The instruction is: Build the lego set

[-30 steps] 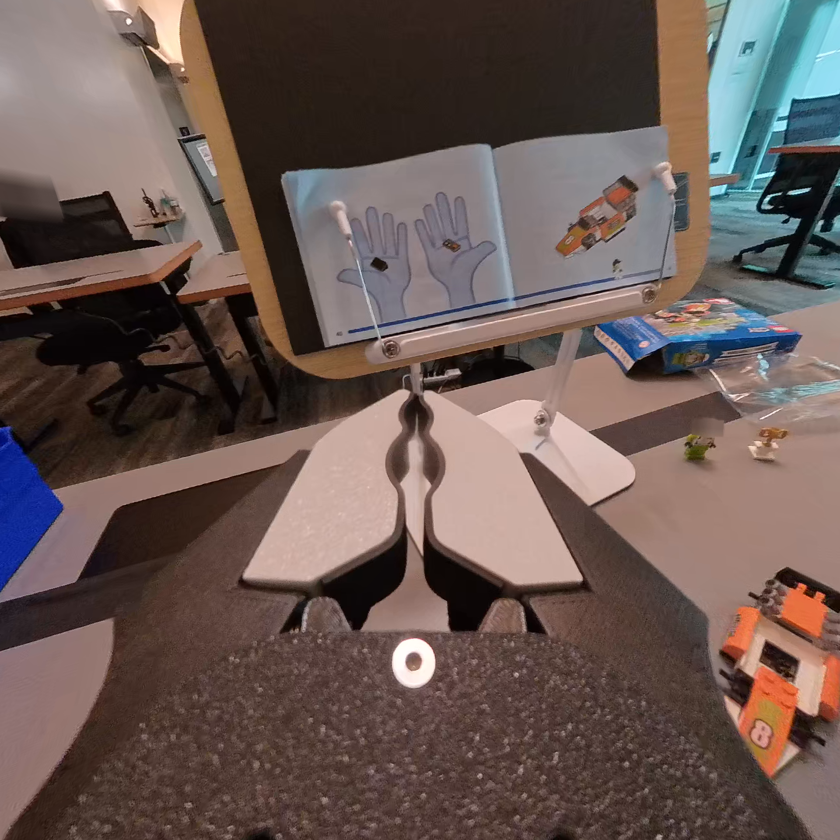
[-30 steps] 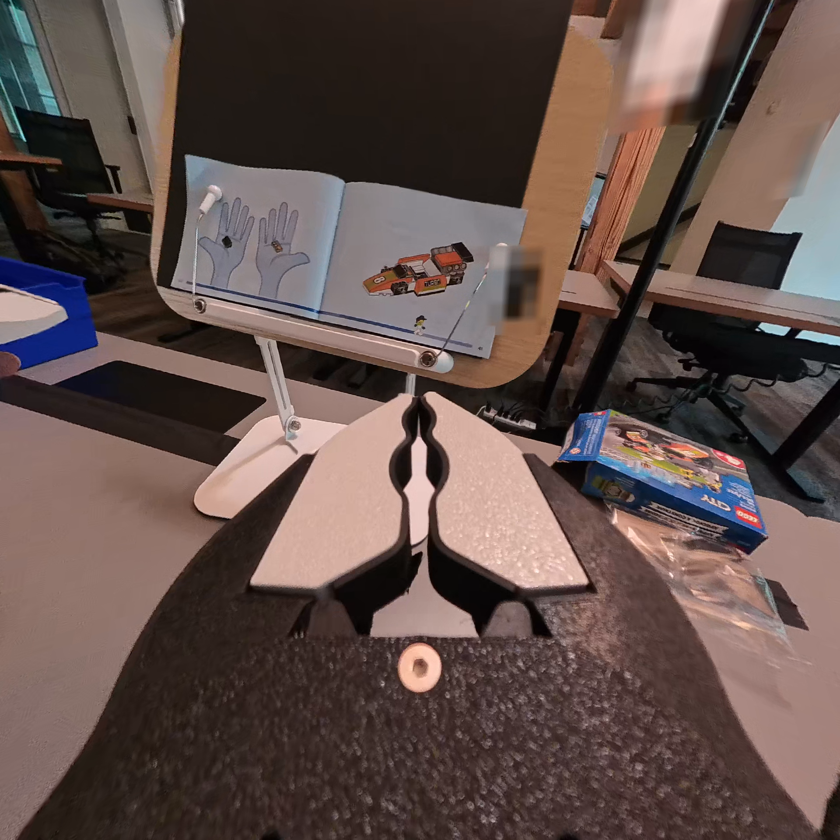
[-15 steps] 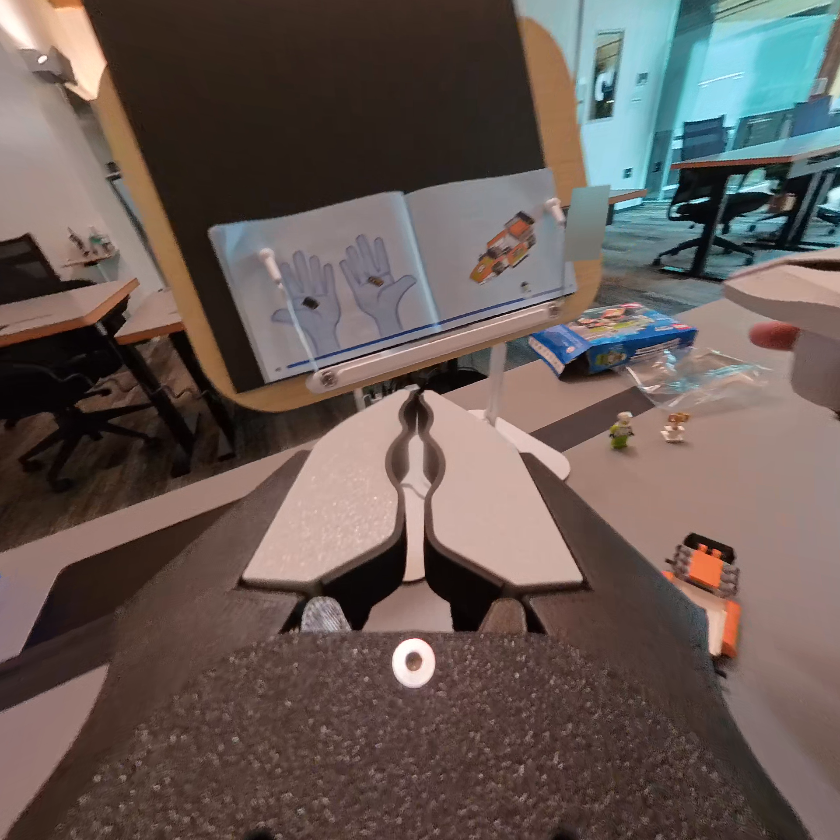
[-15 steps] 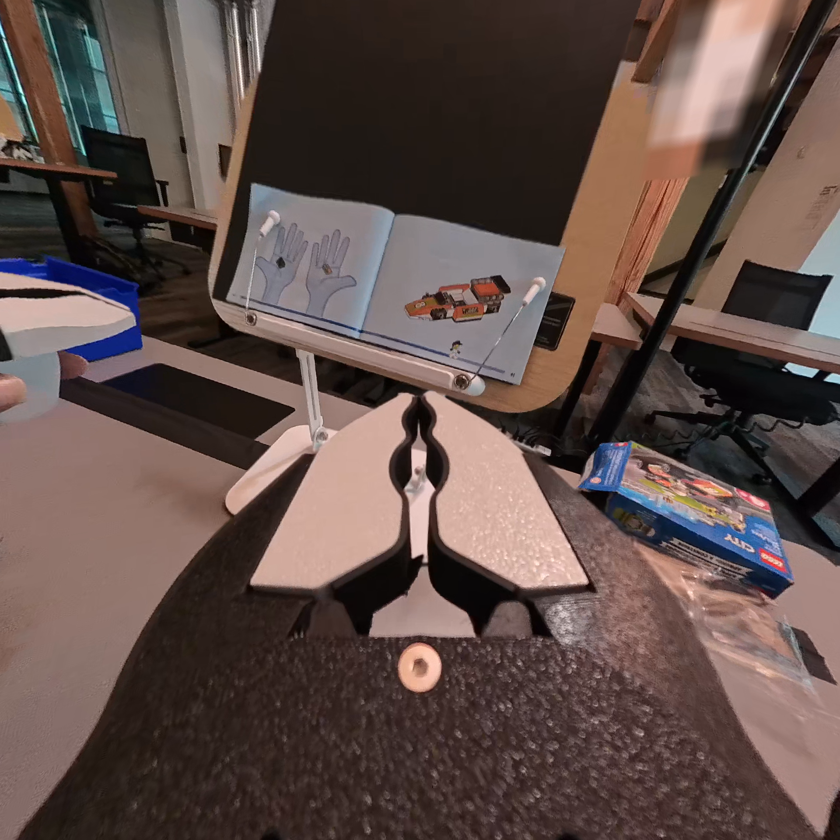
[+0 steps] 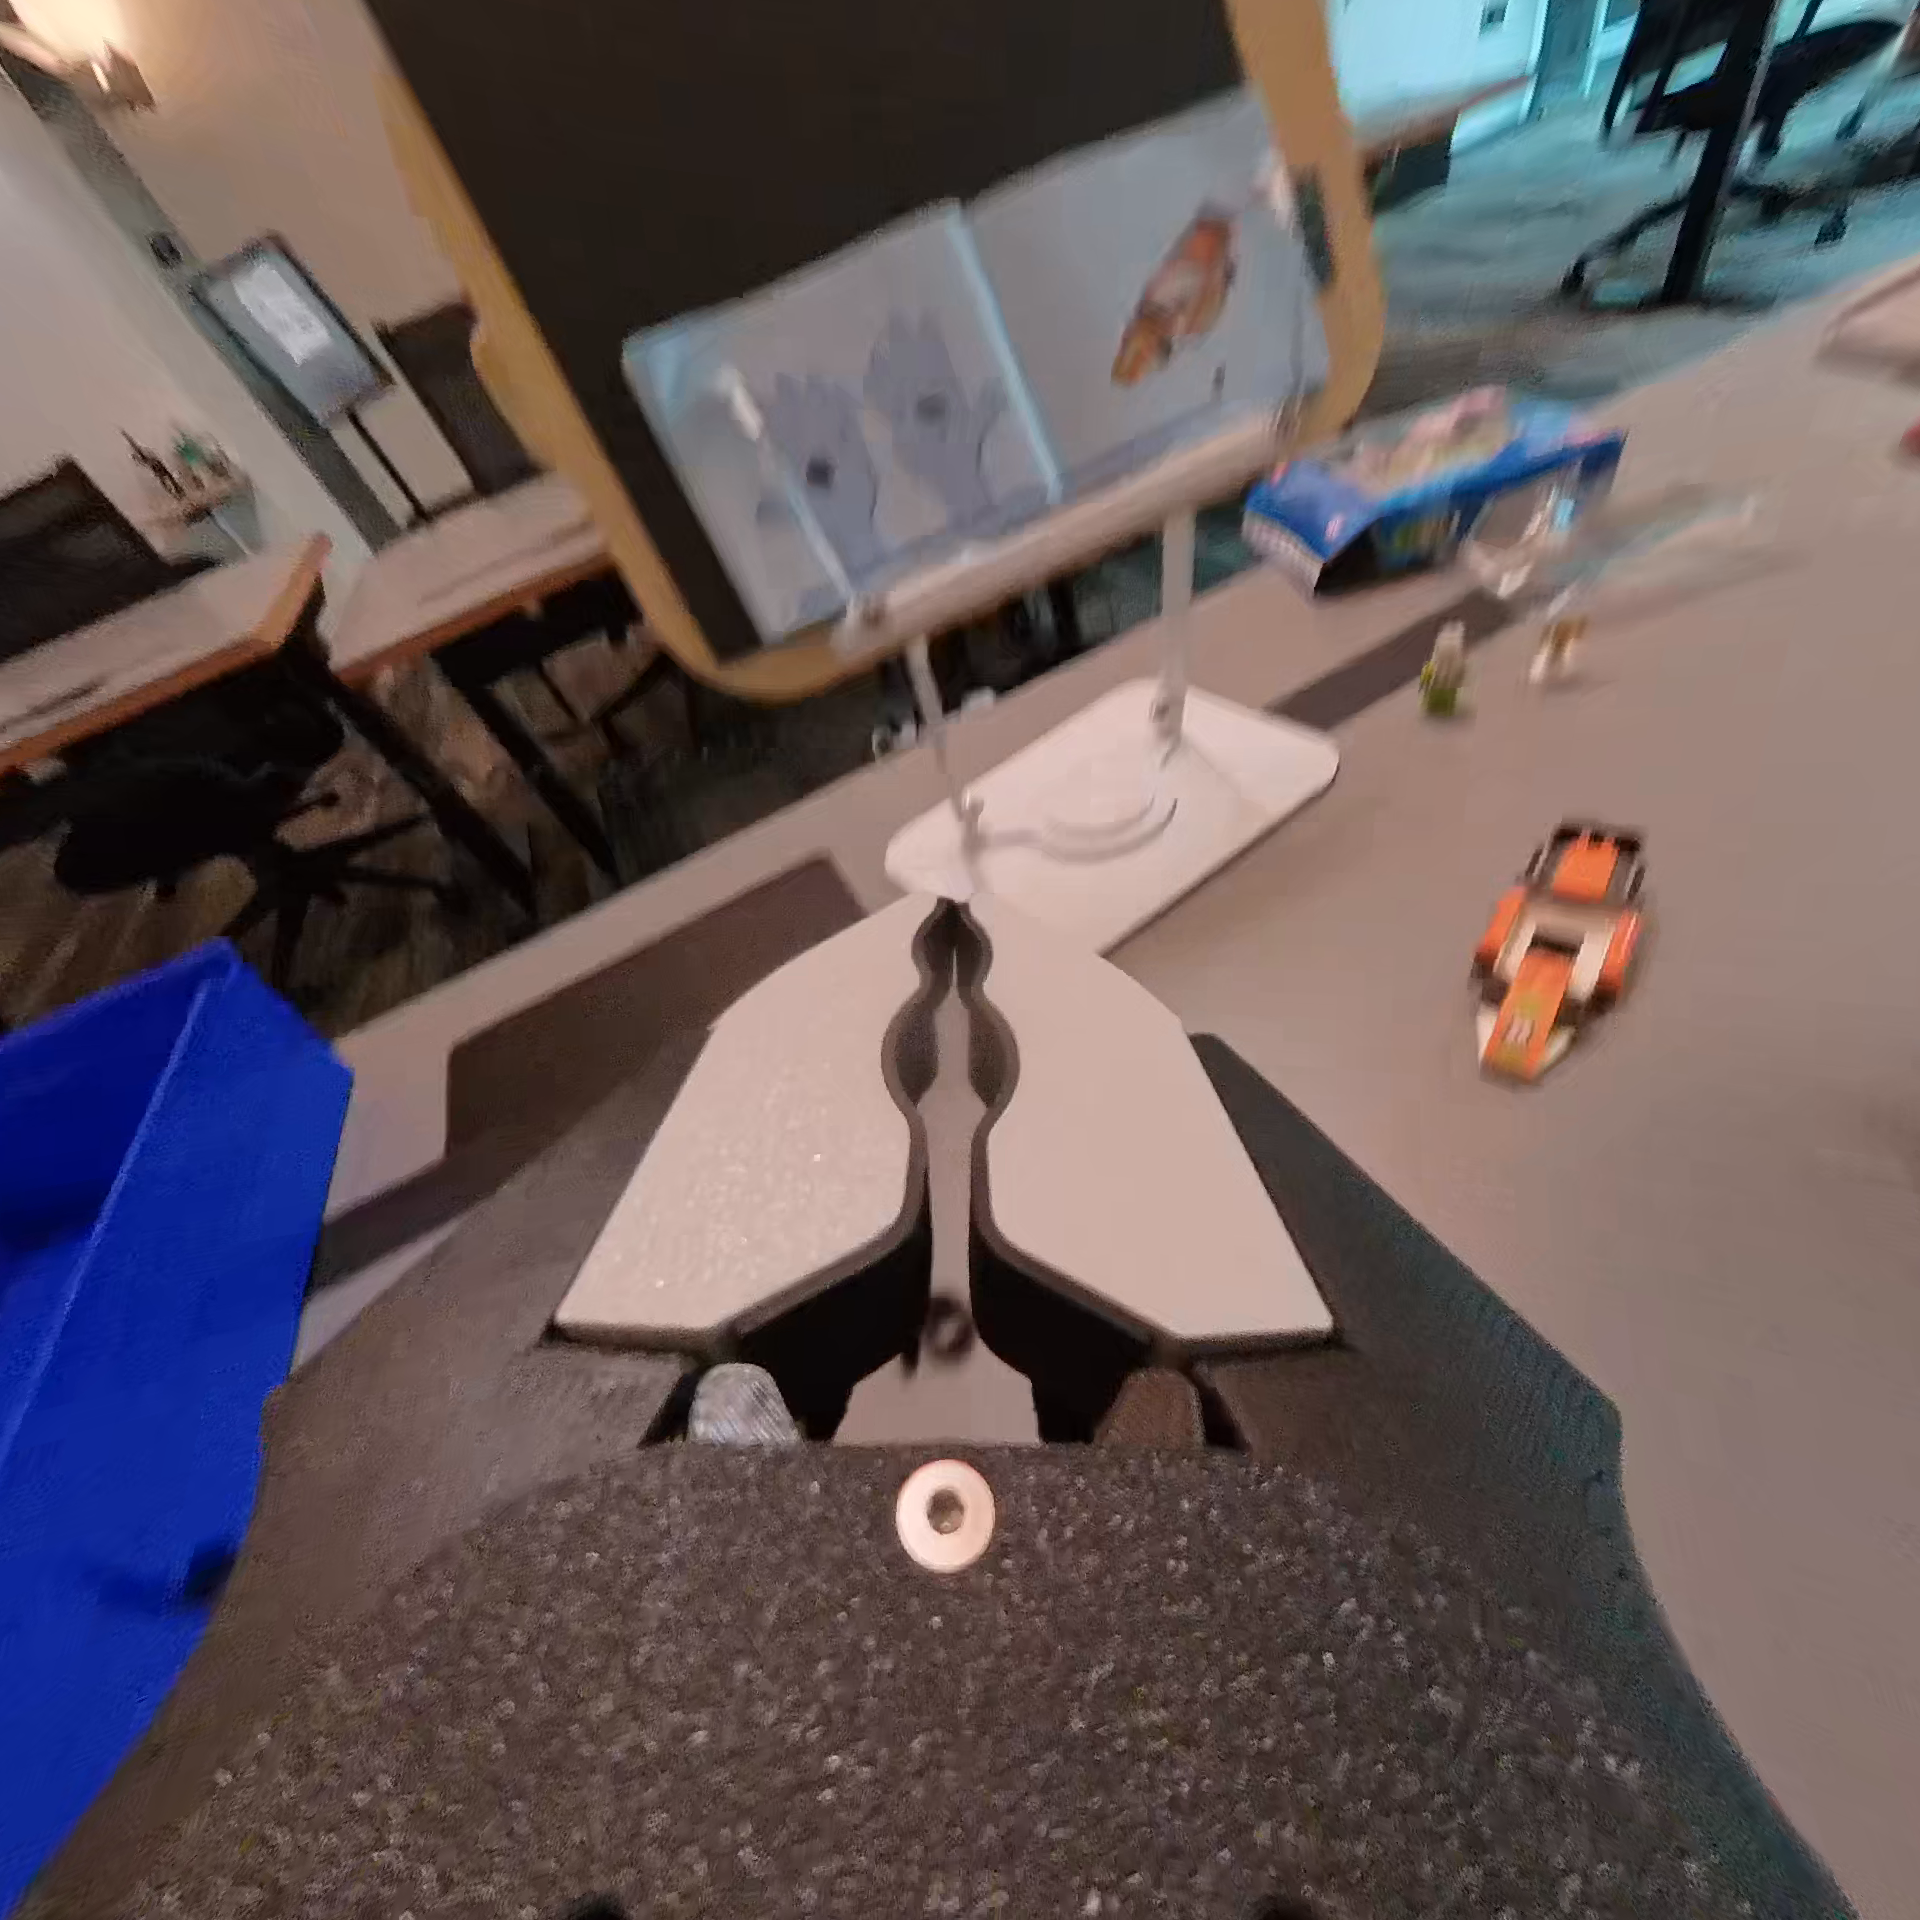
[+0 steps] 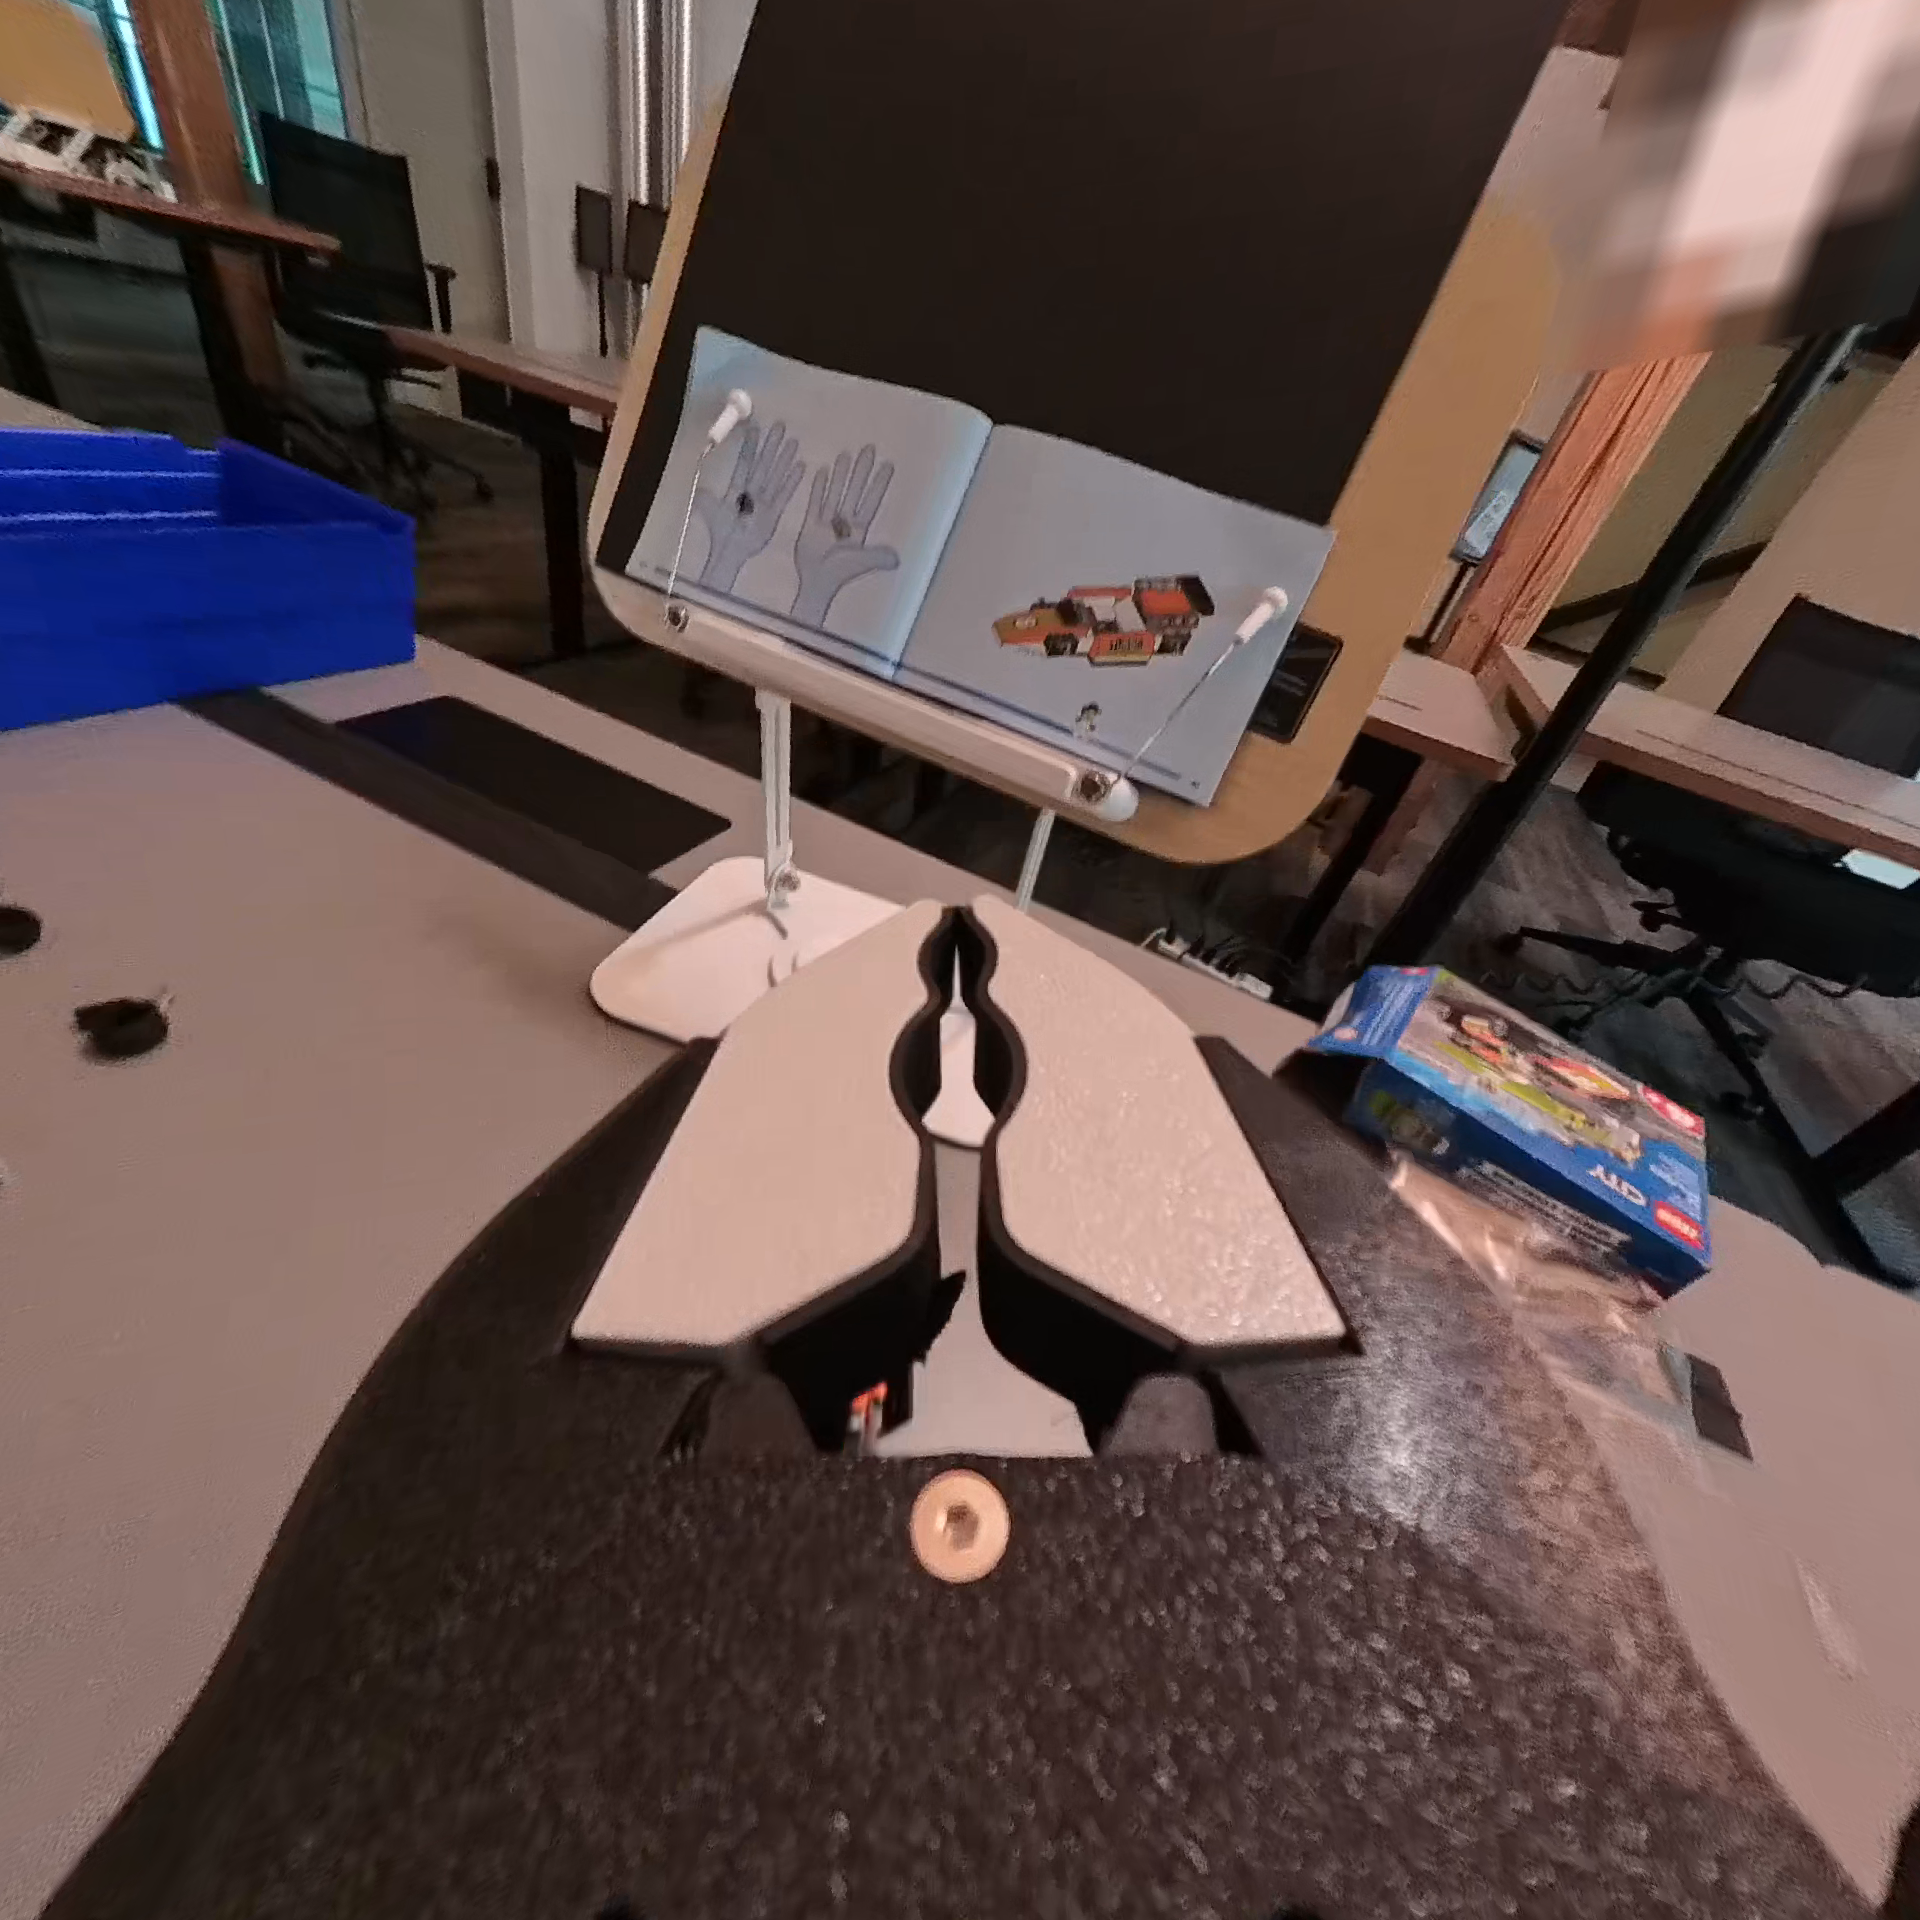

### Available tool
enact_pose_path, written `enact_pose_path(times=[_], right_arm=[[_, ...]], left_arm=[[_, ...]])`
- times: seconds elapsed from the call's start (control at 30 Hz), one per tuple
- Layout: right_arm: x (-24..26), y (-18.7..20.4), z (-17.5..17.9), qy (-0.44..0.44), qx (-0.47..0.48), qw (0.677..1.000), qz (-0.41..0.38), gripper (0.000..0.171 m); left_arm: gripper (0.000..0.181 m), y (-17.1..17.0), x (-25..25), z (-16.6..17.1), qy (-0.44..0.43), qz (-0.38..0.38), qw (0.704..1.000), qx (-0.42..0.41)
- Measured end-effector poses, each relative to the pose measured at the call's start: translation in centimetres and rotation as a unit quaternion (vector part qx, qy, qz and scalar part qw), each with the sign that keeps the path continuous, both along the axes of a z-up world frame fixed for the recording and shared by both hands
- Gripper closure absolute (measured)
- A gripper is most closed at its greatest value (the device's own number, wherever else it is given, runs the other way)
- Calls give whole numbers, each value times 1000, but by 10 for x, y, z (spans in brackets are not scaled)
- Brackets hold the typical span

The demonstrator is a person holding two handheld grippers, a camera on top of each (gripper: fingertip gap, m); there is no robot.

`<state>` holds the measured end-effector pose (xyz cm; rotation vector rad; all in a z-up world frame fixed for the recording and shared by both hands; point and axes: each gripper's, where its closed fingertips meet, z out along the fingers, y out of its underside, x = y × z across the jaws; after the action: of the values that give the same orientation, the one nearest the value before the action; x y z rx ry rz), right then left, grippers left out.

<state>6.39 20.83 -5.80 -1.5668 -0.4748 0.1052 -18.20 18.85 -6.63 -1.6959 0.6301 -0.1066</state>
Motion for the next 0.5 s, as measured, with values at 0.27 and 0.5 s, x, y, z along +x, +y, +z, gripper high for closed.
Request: enact_pose_path(times=[0.27,0.5], right_arm=[[10,-34,-40,48,-10,998,33,171],[3,-35,-61,28,-33,998,37,168]], left_arm=[[172,-22,-110,-85,58,78,987,-125],[166,-39,-140,-128,67,59,974,-209]])
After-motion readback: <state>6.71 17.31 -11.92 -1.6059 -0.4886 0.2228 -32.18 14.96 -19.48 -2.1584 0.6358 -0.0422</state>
